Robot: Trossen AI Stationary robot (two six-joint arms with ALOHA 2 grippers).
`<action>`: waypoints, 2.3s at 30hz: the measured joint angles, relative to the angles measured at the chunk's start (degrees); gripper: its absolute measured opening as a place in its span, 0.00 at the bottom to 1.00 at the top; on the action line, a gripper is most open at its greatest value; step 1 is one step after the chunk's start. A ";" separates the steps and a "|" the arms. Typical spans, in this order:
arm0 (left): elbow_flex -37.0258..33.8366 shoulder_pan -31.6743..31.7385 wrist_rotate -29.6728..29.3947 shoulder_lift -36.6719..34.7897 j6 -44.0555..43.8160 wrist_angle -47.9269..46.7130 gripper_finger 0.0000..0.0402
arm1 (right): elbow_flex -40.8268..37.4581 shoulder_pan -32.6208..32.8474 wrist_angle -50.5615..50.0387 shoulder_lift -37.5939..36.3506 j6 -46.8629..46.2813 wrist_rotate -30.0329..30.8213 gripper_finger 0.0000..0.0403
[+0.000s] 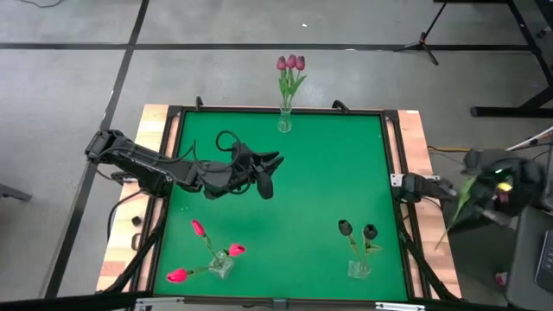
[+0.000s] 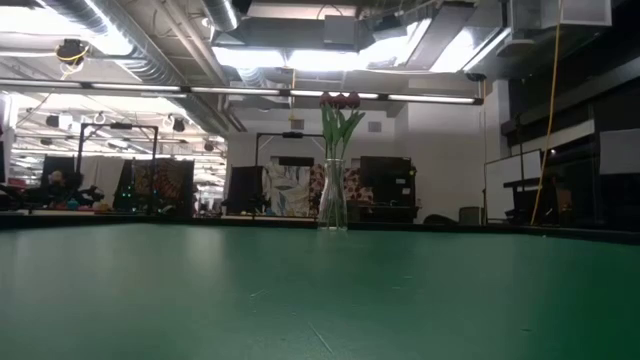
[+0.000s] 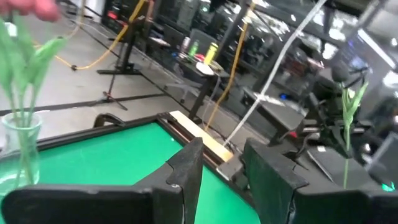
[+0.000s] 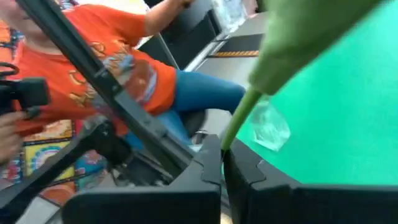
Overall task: Sort flowers into vase by color
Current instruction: Put the black tulip into the bottom right transparent vase
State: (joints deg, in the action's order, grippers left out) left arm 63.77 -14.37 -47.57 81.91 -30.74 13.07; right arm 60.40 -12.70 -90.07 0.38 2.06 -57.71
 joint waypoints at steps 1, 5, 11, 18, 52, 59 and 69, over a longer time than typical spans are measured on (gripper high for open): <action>0.00 0.17 -0.72 0.00 -0.43 0.09 0.29 | 1.50 3.80 -0.03 -0.02 -2.07 4.77 0.00; 0.00 0.68 -2.10 0.00 -0.50 0.65 0.29 | 6.94 15.42 -0.02 -0.02 -10.25 29.33 0.00; 0.00 1.29 -2.28 0.00 1.47 0.67 0.29 | 8.31 18.46 0.17 2.89 -11.06 62.85 0.00; 0.00 0.50 -2.54 0.00 4.33 0.66 0.29 | -2.38 8.63 21.33 3.92 -4.14 54.50 0.00; -0.02 -4.40 -6.39 0.00 2.77 1.05 0.29 | -21.51 -20.58 5.24 -0.11 22.97 -21.78 0.00; -0.04 -4.40 -8.54 0.49 -0.56 1.31 0.29 | -23.30 -12.25 6.87 -0.11 24.71 -27.01 0.00; -0.07 -4.40 -13.36 3.36 -6.80 0.83 0.29 | -18.92 1.45 20.76 3.26 11.56 -15.74 0.00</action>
State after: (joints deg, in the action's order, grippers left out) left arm 63.70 -18.76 -60.93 85.27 -37.54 13.90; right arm 41.48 -11.25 -69.31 3.64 13.62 -73.45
